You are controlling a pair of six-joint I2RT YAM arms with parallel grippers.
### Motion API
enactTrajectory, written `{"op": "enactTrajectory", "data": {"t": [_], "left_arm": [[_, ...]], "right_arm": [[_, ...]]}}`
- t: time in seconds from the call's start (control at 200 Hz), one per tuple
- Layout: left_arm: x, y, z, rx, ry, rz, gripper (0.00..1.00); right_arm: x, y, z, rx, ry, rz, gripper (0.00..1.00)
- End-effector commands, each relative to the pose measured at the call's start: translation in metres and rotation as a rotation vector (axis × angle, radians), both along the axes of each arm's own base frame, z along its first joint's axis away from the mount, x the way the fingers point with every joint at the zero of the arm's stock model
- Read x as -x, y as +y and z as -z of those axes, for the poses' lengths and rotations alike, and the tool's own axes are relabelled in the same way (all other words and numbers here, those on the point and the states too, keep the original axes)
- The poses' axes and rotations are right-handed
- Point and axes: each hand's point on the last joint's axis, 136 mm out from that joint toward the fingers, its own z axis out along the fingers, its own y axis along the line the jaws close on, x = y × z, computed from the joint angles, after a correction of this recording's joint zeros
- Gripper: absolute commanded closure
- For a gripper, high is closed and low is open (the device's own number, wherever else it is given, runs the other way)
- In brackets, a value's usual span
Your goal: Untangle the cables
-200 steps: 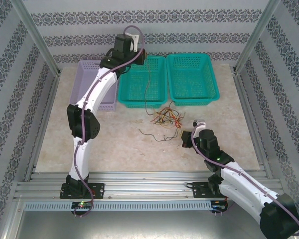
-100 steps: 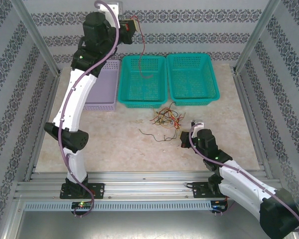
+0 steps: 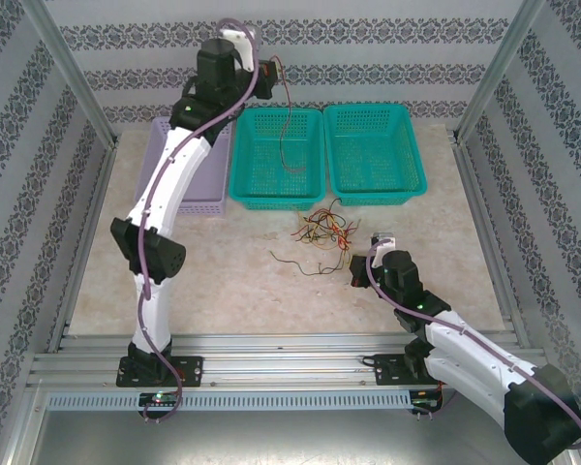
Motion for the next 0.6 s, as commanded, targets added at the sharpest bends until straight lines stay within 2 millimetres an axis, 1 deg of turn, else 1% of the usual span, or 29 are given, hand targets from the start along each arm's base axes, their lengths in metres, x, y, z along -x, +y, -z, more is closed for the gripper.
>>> {"op": "enactTrajectory", "data": {"t": [0.0, 0.11, 0.22, 0.355, 0.44, 0.505, 0.56, 0.59, 0.595], "left_arm": [[-0.011, -0.005, 0.057, -0.066, 0.116, 0.001, 1.00], [-0.017, -0.017, 0.116, -0.147, 0.206, -0.001, 1.00], [-0.021, -0.025, 0.171, -0.161, 0.319, 0.012, 1.00], [-0.019, -0.031, 0.229, -0.161, 0.441, 0.027, 1.00], [-0.018, -0.033, 0.258, -0.162, 0.499, 0.036, 0.97], [-0.015, -0.035, 0.273, -0.165, 0.531, 0.043, 0.93], [-0.013, -0.035, 0.279, -0.168, 0.550, 0.045, 0.85], [-0.013, -0.034, 0.280, -0.168, 0.555, 0.044, 0.79], [-0.013, -0.034, 0.280, -0.168, 0.555, 0.044, 0.76]], "right_arm": [[-0.004, 0.004, -0.019, -0.004, -0.063, -0.015, 1.00], [-0.004, 0.006, -0.021, -0.011, -0.064, -0.022, 1.00], [-0.003, 0.007, -0.020, -0.012, -0.061, -0.027, 1.00], [-0.003, 0.007, -0.022, -0.014, -0.064, -0.028, 1.00], [-0.003, 0.008, -0.022, -0.016, -0.066, -0.030, 1.00], [-0.003, 0.008, -0.022, -0.017, -0.066, -0.032, 1.00], [-0.003, 0.008, -0.022, -0.016, -0.065, -0.032, 1.00], [-0.003, 0.008, -0.022, -0.016, -0.066, -0.033, 1.00], [-0.003, 0.008, -0.022, -0.015, -0.066, -0.033, 1.00]]}}
